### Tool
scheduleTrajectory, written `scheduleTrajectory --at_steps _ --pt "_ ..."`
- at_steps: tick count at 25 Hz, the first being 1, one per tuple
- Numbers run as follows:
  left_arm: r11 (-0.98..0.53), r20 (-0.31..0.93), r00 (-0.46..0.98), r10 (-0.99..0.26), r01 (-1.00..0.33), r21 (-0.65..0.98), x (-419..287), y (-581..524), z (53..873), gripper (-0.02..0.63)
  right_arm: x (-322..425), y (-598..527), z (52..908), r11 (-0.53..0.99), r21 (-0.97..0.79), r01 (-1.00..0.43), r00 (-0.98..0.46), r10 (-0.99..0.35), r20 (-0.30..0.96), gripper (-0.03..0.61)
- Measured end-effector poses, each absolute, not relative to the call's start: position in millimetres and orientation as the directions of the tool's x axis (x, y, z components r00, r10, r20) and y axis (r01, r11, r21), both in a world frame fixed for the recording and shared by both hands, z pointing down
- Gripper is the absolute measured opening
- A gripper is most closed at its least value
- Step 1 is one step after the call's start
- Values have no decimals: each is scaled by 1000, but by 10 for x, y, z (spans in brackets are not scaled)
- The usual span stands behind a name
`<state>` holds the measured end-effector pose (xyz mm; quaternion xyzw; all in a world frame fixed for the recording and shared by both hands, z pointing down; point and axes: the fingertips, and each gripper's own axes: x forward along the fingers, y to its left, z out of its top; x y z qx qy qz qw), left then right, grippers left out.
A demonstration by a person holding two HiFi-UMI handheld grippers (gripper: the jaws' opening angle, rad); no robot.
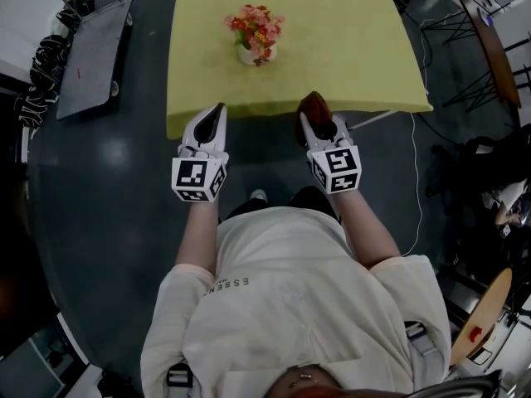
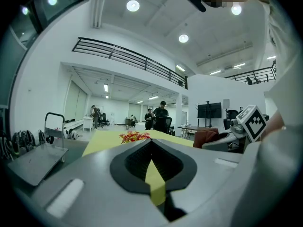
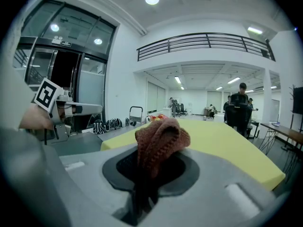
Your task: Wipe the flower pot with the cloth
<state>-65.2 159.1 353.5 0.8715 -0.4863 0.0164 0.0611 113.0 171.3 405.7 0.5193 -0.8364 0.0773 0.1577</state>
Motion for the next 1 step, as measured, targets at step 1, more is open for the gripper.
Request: scheduleTrajectory --at_steps 1 --pt "-519 88 526 -846 -850 94 -657 1580 3538 15 1121 1709 4066 449 34 -893 -411 -843 346 57"
